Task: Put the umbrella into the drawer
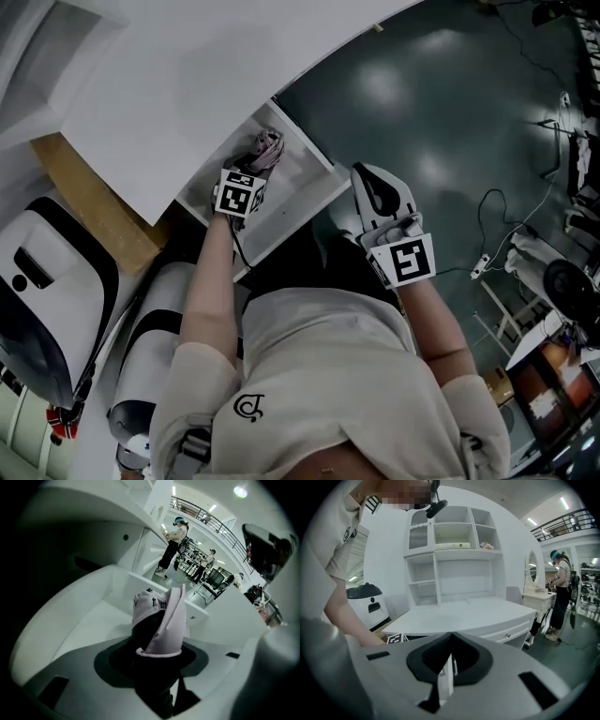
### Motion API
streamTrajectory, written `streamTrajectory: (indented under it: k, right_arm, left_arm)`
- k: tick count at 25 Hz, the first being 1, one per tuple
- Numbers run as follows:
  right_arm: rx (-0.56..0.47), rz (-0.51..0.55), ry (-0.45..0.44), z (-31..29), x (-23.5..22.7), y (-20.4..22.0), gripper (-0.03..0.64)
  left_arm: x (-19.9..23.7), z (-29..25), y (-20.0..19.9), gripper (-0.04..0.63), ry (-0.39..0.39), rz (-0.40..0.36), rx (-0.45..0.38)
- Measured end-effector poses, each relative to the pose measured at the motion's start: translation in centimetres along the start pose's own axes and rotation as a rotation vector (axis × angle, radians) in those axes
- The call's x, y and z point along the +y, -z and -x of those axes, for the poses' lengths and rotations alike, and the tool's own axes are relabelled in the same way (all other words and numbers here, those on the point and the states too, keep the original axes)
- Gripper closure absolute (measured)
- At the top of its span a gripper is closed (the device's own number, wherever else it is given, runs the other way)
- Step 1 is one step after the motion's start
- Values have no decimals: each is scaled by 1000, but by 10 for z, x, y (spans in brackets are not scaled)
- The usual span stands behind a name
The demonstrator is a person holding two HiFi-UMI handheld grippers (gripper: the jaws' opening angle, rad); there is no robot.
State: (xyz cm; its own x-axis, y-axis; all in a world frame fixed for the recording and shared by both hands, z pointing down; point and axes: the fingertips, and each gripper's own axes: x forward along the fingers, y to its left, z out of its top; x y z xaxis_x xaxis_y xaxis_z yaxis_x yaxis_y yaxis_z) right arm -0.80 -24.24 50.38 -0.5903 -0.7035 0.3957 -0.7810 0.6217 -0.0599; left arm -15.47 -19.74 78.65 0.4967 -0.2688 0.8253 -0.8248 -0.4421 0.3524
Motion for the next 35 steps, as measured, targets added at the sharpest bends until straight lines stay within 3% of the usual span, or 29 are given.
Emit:
streamTrajectory:
  k: [9,14,17,21,24,28,35]
  right_arm:
    - [10,-12,0,-5,-3,1,609]
    - [15,-15,-12,-5,-1,2,609]
    - [3,-15,-36,-4,2,-3,609]
    - [-19,-4,-84,2,7,-12,609]
    - [-52,13,-134,4,16,-27,609]
    - [-88,52,-212,11,25,-50,609]
    - [-160,110,-372,17,33,-64,609]
  left_arm:
    - [5,-28,16,356,-27,29,71]
    - [2,-24,14,267,-42,59,63]
    - [-2,-9,-1,239,-70,81,9]
    - [-19,33,-35,245,-122,99,-139]
    - [-37,76,-61,336,-150,87,-252]
    - [-61,130,-84,457,-192,138,-379]
    - [-79,199,-100,581,-372,185,-567]
